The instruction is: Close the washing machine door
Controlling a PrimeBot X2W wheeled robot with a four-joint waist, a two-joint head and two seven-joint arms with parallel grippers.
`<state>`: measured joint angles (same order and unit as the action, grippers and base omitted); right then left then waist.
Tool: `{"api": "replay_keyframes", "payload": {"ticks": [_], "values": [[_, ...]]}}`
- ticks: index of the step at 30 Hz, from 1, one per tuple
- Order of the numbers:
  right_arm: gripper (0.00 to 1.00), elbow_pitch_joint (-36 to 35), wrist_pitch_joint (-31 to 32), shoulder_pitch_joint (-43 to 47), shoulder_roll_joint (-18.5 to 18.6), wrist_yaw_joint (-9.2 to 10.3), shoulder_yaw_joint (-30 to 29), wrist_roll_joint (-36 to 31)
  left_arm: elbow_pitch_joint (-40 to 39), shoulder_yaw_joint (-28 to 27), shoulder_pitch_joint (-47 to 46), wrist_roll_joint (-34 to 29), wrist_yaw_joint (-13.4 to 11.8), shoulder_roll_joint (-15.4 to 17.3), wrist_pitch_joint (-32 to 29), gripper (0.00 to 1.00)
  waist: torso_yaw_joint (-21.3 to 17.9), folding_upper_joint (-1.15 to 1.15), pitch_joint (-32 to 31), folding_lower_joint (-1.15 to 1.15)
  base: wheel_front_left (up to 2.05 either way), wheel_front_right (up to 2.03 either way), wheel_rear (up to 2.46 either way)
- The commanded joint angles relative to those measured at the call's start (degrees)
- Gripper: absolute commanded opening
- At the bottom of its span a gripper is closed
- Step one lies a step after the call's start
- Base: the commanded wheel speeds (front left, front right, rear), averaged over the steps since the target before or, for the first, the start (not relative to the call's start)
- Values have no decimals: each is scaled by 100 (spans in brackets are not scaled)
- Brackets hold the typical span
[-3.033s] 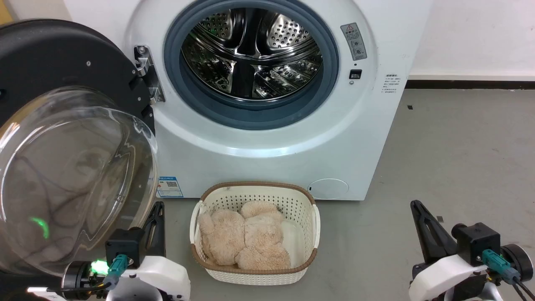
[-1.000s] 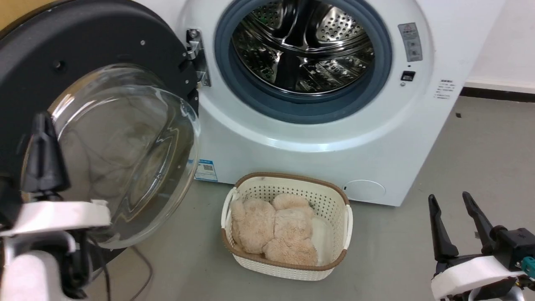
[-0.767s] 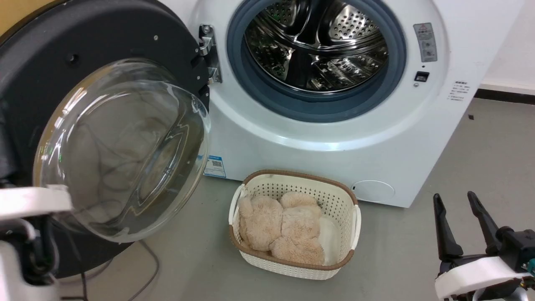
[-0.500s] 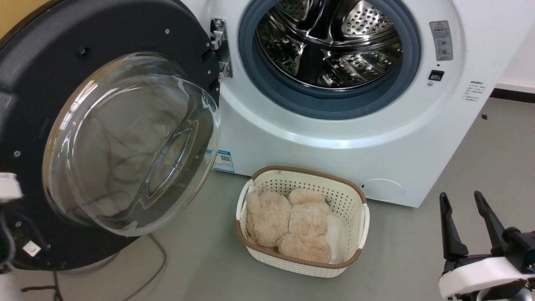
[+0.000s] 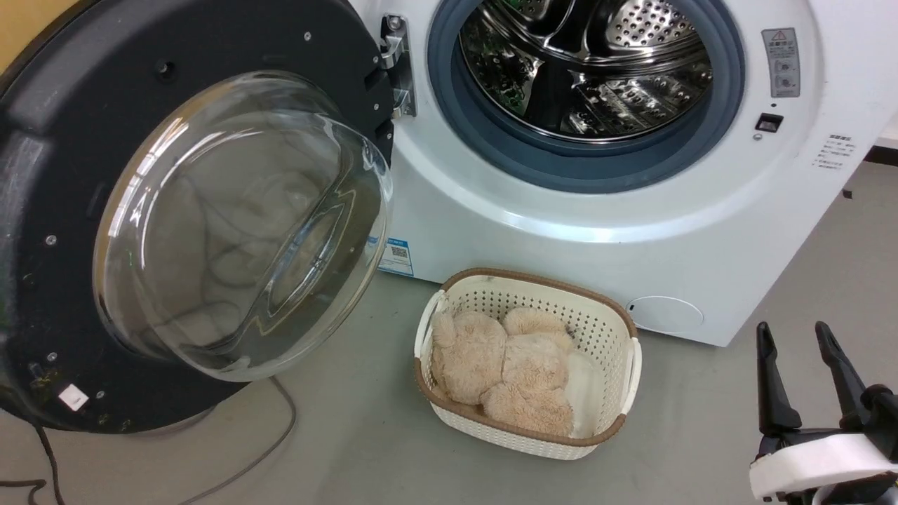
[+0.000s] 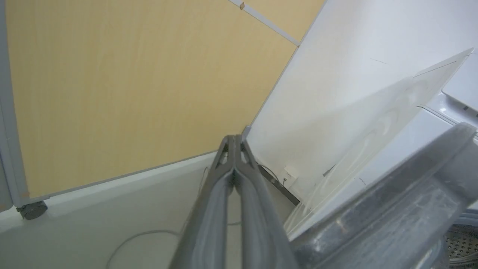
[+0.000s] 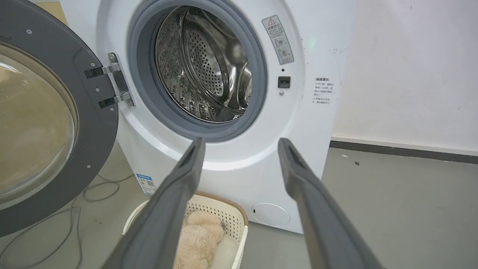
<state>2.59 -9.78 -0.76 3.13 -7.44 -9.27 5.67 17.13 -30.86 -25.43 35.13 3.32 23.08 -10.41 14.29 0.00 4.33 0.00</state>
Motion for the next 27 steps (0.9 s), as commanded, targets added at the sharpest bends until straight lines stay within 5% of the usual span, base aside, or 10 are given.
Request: {"api": "replay_keyframes", "payload": {"ticks": [1, 11, 27], "values": [[100, 15, -56, -83, -17, -3, -30, 75, 49, -65, -99, 75, 58, 63, -30, 0, 12, 0, 10, 0, 0, 0, 0], [100, 70, -176, -104, -19, -3, -140, 102, 157, 0, 289, 1231, 233, 156, -1413, 0, 156, 0, 69, 0, 0, 0, 0], [100, 150, -367, -51, -22, -4, -332, 182, -1893, 1145, 1569, 3332, 335, 349, -3058, 0, 539, 0, 65, 0, 0, 0, 0]]}}
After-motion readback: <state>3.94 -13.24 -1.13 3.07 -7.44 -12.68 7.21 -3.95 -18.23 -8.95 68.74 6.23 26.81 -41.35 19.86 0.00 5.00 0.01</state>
